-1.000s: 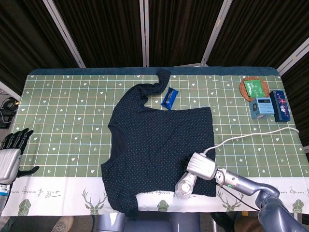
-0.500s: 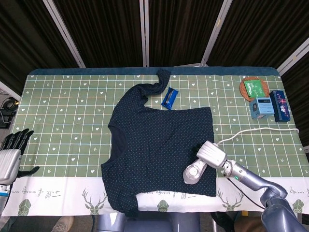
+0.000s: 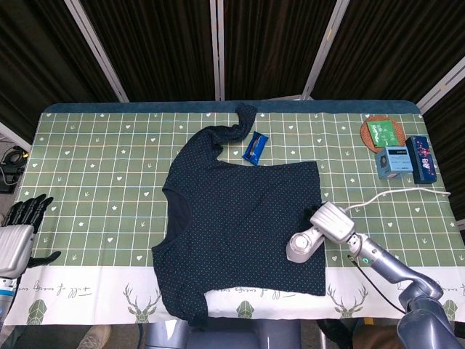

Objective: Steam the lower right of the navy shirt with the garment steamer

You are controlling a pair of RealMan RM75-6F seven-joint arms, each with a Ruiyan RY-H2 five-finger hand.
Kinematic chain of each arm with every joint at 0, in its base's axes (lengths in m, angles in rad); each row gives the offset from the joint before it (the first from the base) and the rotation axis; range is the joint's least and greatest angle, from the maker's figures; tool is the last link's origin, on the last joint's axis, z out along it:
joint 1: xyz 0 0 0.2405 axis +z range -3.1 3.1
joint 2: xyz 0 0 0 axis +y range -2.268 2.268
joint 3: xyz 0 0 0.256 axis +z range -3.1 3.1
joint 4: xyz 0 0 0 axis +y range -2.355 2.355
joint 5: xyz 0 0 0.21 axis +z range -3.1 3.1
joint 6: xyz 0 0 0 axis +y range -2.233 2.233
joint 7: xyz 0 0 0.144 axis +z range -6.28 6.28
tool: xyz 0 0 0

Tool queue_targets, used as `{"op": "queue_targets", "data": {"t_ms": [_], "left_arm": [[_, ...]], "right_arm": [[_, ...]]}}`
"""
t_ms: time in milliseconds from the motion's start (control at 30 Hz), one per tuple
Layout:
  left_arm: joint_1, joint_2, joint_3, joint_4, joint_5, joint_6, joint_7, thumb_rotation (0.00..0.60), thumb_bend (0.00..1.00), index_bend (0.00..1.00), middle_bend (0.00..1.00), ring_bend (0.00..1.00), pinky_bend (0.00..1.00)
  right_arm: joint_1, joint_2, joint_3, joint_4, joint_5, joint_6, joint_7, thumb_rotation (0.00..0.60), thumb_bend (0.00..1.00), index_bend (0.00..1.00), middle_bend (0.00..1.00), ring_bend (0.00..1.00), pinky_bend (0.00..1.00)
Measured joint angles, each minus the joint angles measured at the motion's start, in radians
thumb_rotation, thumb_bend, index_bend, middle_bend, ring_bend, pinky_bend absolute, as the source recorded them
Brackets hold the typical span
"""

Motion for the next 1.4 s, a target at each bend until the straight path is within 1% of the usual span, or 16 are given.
{"op": "queue_targets", "data": {"t_ms": [167, 467, 700, 833, 1167, 1400], "left_arm": [[0.000, 0.002, 0.000, 0.000, 0.000, 0.000, -0.003, 0.600, 0.00, 0.00, 0.00, 0.00, 0.00], [-0.003, 0.001, 0.000, 0.002, -0.002, -0.006, -0.005, 0.600, 0.00, 0.00, 0.00, 0.00, 0.00], [-0.003, 0.001, 0.001, 0.002, 0.000, -0.004, -0.002, 0.600, 0.00, 0.00, 0.00, 0.00, 0.00], [-0.002, 0.001, 0.001, 0.000, 0.001, -0.001, -0.002, 0.600, 0.00, 0.00, 0.00, 0.00, 0.00], [-0.001, 0.001, 0.005, -0.008, 0.009, 0.000, 0.006, 0.600, 0.00, 0.00, 0.00, 0.00, 0.00], [0.000, 0.001, 0.007, -0.011, 0.012, 0.002, 0.009, 0.600, 0.00, 0.00, 0.00, 0.00, 0.00]], "right_arm": [[0.002, -0.014, -0.020, -0.016, -0.025, 0.046, -0.007, 0.600, 0.71, 0.75, 0.61, 0.63, 0.88], [0.014, -0.034, -0.067, -0.070, -0.091, 0.169, -0.017, 0.600, 0.70, 0.75, 0.61, 0.63, 0.88], [0.021, -0.036, -0.103, -0.066, -0.137, 0.206, -0.111, 0.600, 0.70, 0.75, 0.61, 0.63, 0.88], [0.015, -0.028, -0.096, -0.062, -0.125, 0.193, -0.108, 0.600, 0.70, 0.75, 0.61, 0.63, 0.88], [-0.024, 0.015, -0.055, -0.016, -0.064, 0.145, -0.062, 0.600, 0.70, 0.75, 0.61, 0.63, 0.88], [-0.042, 0.029, -0.040, 0.011, -0.040, 0.095, -0.049, 0.600, 0.70, 0.75, 0.61, 0.63, 0.88]]}}
